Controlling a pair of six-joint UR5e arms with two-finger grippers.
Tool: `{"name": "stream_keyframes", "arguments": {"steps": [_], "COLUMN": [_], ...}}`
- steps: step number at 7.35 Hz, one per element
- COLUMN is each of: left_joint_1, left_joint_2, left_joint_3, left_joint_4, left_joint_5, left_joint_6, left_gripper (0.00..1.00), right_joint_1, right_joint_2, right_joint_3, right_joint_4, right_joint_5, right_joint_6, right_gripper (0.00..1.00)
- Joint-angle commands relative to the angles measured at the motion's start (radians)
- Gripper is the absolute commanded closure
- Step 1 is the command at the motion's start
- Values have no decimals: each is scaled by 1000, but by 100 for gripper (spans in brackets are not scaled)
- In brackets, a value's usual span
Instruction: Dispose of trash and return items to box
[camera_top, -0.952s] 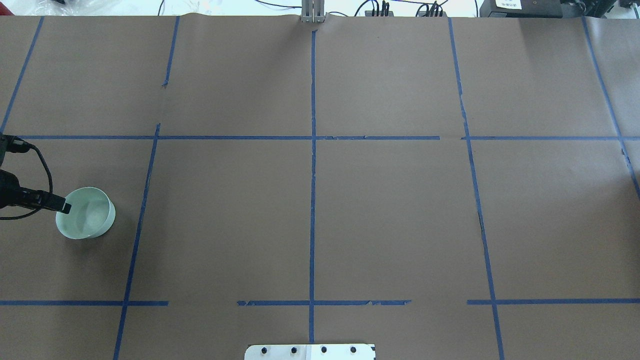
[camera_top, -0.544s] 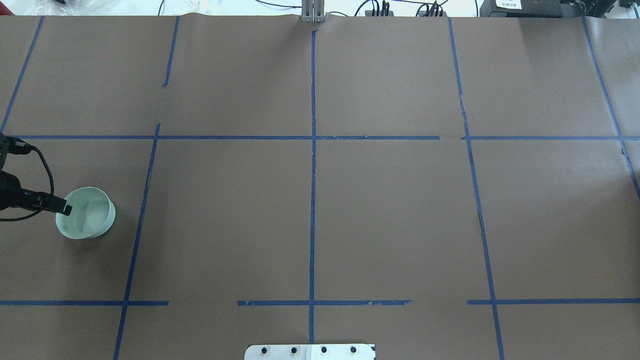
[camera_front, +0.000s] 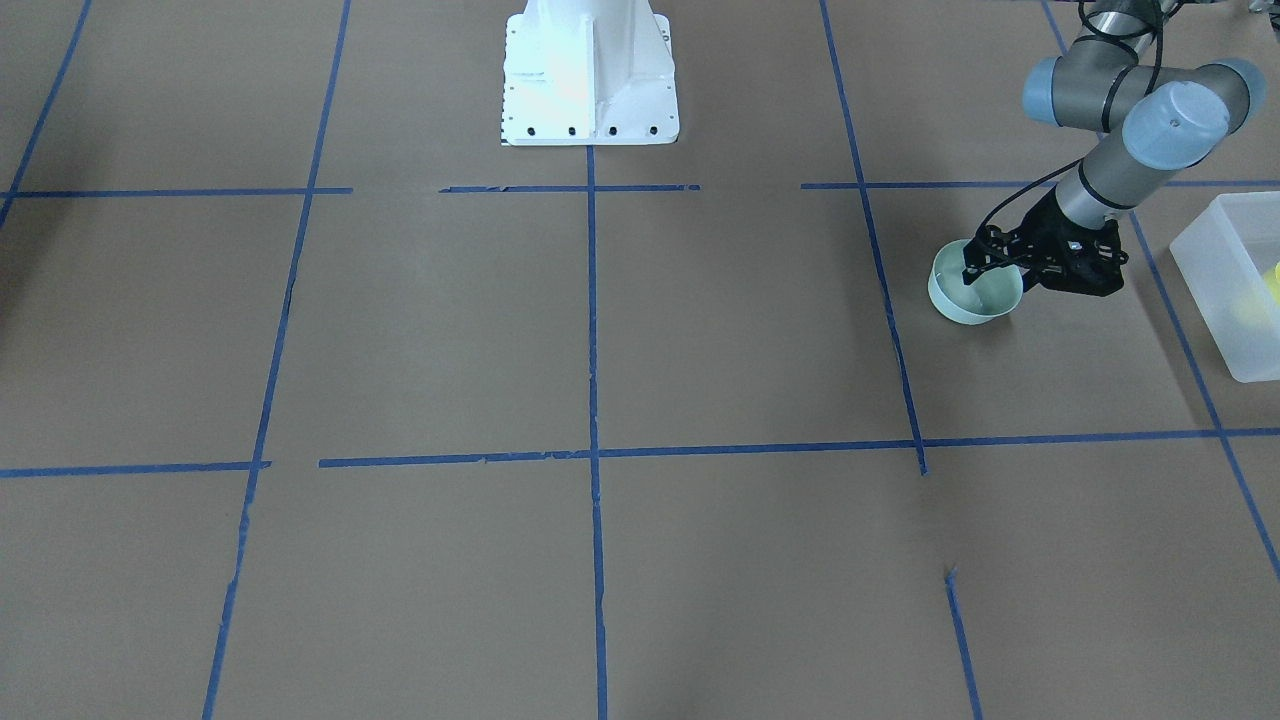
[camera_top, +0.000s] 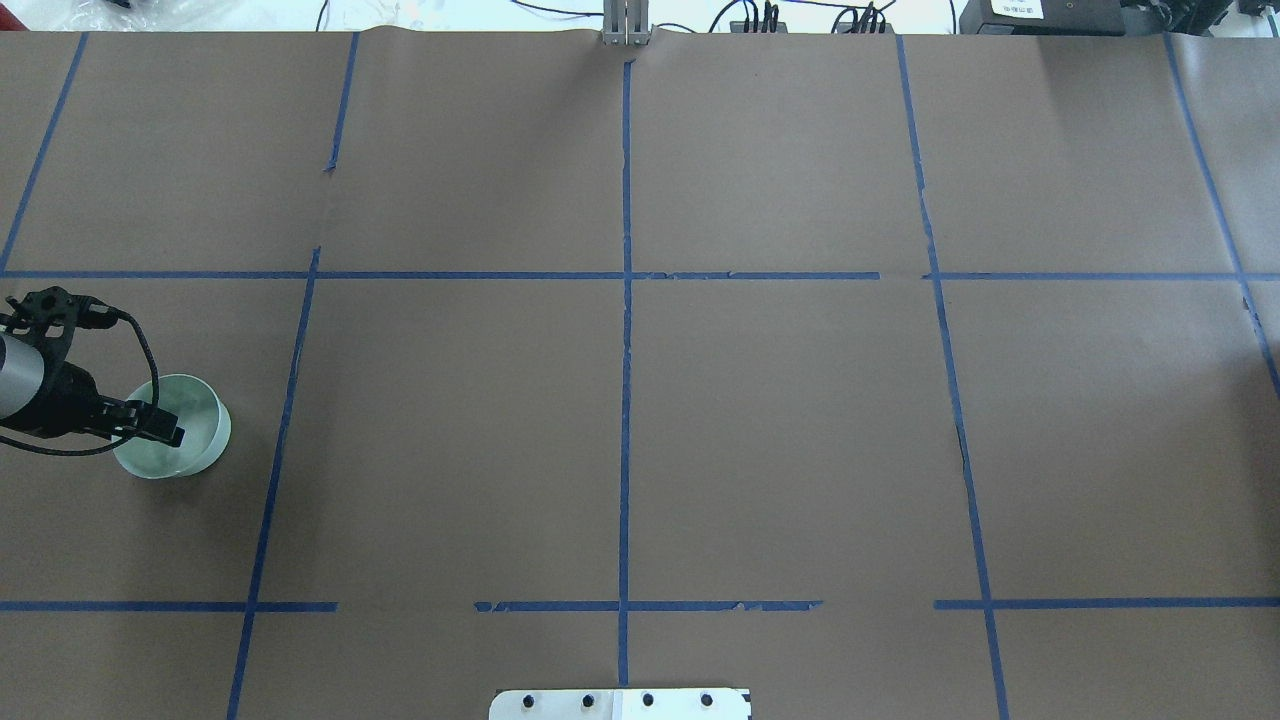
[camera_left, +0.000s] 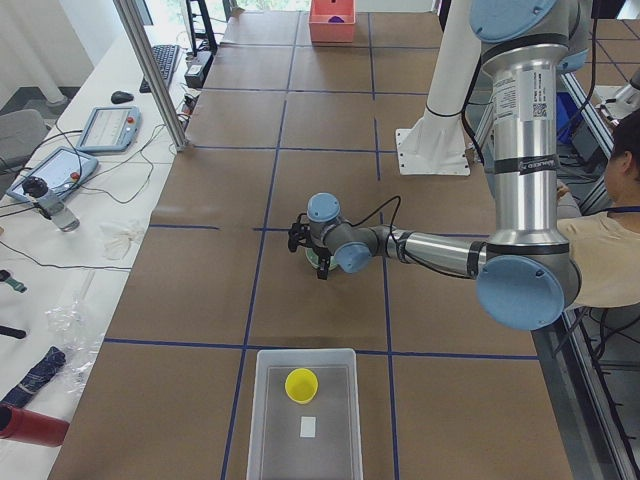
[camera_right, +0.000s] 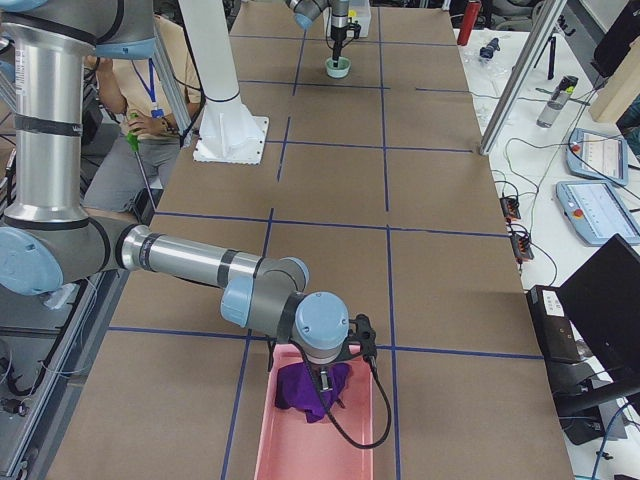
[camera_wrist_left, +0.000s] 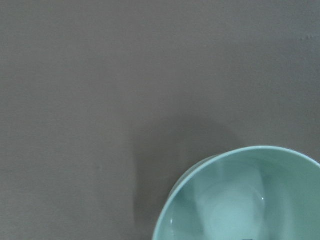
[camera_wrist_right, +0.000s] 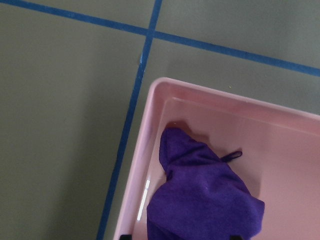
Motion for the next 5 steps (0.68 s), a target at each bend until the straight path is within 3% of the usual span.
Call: {"name": "stream_keyframes", "arguments": {"steps": [1,5], "left_joint_1": [2,-4], "left_joint_2": [2,7], "left_joint_3": [-8,-29], "left_joint_4": [1,-1], "left_joint_5": [3,5], "left_joint_6": [2,3], "left_gripper": [100,100], "right_joint_1": [-62,-112], "right_joint_2": [-7,-7], "right_joint_3": [74,107], "right_joint_4": [32,35], "right_joint_5": [40,131], "right_joint_6": [132,212], "right_gripper": [0,0]}}
